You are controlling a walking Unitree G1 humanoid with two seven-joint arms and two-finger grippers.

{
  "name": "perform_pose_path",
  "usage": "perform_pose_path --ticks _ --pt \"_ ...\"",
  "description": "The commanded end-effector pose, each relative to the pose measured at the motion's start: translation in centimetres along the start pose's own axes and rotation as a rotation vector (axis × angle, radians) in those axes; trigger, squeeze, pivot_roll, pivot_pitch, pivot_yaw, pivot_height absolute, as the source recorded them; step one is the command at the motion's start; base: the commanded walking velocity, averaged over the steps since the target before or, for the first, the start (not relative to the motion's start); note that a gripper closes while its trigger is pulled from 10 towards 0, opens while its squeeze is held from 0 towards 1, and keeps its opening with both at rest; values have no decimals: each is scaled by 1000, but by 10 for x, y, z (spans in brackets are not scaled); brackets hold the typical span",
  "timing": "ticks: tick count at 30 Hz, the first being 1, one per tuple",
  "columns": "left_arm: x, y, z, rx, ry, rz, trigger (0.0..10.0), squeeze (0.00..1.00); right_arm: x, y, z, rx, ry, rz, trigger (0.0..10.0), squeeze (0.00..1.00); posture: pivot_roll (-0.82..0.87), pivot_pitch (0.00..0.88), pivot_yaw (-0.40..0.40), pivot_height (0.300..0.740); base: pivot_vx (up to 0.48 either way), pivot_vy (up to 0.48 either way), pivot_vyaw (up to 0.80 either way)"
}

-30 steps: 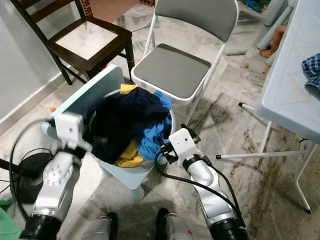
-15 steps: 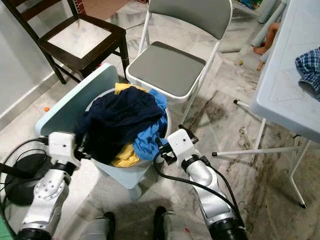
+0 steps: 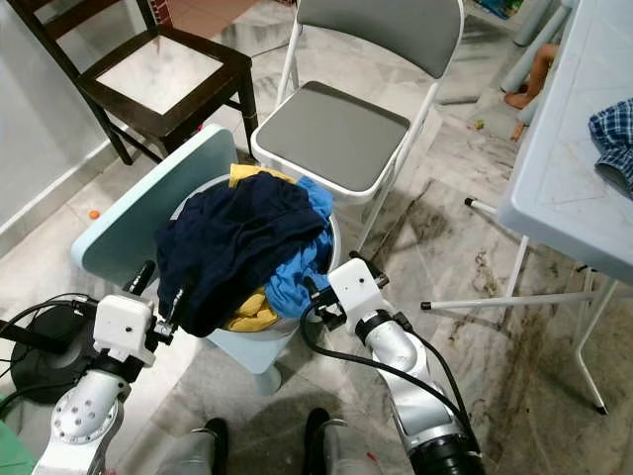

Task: Hang hanger

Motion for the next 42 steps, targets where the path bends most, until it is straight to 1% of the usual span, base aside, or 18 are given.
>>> perform_pose_path --ticks 1,3,6,7,9,10,14,17,21,22,24,30,31,33,34,36,40,42 --pt "8 -9 -2 -4 24 -50 10000 1000 0 -4 -4 -13 4 7 10000 0 215 330 -69 740 0 0 0" --pt "10 -12 -3 -7 31 -62 10000 1000 0 -4 -4 -13 4 8 10000 0 214 332 -73 740 0 0 0" --pt "18 -29 -13 -32 89 -142 10000 1000 1 -4 -3 -13 3 8 10000 0 214 335 -75 740 0 0 0" --pt "21 -35 -17 -52 92 -165 10000 1000 1 -4 -4 -15 2 10 10000 0 217 336 -76 740 0 0 0" --pt "21 -35 -17 -52 92 -165 10000 1000 1 -4 -4 -15 2 10 10000 0 217 336 -76 740 0 0 0" --pt "22 -38 -20 -65 89 -176 10000 1000 1 -5 -4 -16 1 11 10000 0 217 336 -76 740 0 0 0" --pt "28 -50 -42 -160 64 -183 10000 1000 -2 -4 -6 -25 1 31 10000 0 218 338 -74 740 0 0 0" --pt "31 -52 -53 -200 52 -173 10000 1000 -3 -4 -7 -30 1 41 10000 0 219 336 -73 740 0 0 0" --pt "36 -58 -72 -267 76 -192 10000 1000 -5 -5 -9 -39 1 48 10000 0 216 331 -71 740 0 0 0" --pt "36 -58 -72 -267 76 -192 10000 1000 -5 -5 -9 -39 1 48 10000 0 216 331 -71 740 0 0 0" --pt "38 -61 -83 -304 102 -183 10000 1000 -5 -5 -10 -41 0 50 10000 0 212 333 -74 740 0 0 0" --pt "39 -58 -85 -298 126 -187 10000 1000 -5 -5 -10 -41 -1 50 10000 0 211 333 -74 740 0 0 0" --pt "38 -57 -86 -293 139 -192 10000 1000 -5 -4 -9 -41 -2 51 10000 0 210 331 -74 740 0 0 0" --pt "28 -51 -84 -260 212 -195 10000 1000 -5 -3 -8 -36 -3 50 10000 0 203 328 -72 740 0 0 0" --pt "16 -43 -81 -231 287 -166 10000 0 -4 -3 -8 -35 -4 47 10000 0 200 326 -71 740 0 0 0" --pt "-4 -28 -73 -172 380 -111 10000 0 -2 -4 -9 -36 -4 37 10000 0 198 325 -67 740 0 0 0" --pt "-10 -23 -67 -147 422 -74 10000 0 -1 -6 -10 -40 -2 33 10000 0 196 323 -63 740 0 0 0" --pt "-10 -21 -64 -137 418 -75 10000 0 -2 -6 -11 -41 0 33 10000 0 198 324 -62 740 0 0 0"
Point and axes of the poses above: a point about 5 cm out from each wrist's last joint towards the gripper, its own y axis pointing out of the wrist towards the gripper, its own z axis along the axis of the wrist's last joint, x = y × z, the point moved 2 cm from there along y, pointing out of the wrist towards the gripper, and after that the axes turned 3 degrees about y, right-handed, at the moved point
